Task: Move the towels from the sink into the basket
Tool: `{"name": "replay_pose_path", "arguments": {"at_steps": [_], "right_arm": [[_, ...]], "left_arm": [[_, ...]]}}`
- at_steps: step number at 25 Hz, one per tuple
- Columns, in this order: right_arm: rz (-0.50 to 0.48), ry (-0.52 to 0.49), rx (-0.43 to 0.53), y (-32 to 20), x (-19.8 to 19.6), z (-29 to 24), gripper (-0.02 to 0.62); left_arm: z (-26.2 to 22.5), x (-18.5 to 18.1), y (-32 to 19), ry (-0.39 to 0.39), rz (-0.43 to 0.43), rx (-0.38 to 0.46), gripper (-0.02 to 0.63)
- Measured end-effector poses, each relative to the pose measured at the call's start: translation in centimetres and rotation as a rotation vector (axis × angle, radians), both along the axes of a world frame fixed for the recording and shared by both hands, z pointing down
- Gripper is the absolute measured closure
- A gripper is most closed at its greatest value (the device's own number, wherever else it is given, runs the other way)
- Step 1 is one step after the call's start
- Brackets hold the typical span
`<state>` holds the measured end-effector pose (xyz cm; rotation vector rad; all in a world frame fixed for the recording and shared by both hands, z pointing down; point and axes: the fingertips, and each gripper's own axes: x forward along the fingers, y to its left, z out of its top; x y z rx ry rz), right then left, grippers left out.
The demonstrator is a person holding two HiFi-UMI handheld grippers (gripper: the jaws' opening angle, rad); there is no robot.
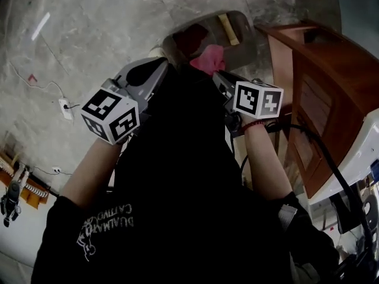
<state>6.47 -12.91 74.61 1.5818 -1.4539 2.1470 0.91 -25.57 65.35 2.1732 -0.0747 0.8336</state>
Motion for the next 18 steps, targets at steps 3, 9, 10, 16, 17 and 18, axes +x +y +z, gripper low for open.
{"name": "replay_pose_path", "arguments": {"at_steps": [3, 9, 10, 16, 17, 18], "right_arm": [[-0.061, -0.032, 0.016, 0.7, -0.9, 3.5, 0.546], [-0.214, -0.098, 0.098, -0.3, -1.8, 9.9, 0.548], [-0.235, -0.119, 0.103, -0.1, -2.3, 10.8, 0.548], [-0.277, -0.101, 0.035, 2.3, -3.2, 17.8, 0.555], [-0.28, -0.087, 0.012, 2.9, -3.2, 18.9, 0.555], [-0.282, -0.071, -0.013, 3.5, -3.1, 19.9, 0.555]], "left_arm": [[3.7, -0.2, 0.5, -0.026, 0.017, 0.006, 0.604], [11.5, -1.7, 1.1, -0.129, 0.042, 0.031, 0.604], [12.5, -2.1, 1.8, -0.144, 0.052, 0.018, 0.604], [17.4, -1.6, 5.0, -0.139, 0.069, -0.09, 0.604], [17.9, -1.1, 5.7, -0.126, 0.078, -0.111, 0.604], [18.2, -0.7, 6.2, -0.113, 0.086, -0.129, 0.604]]}}
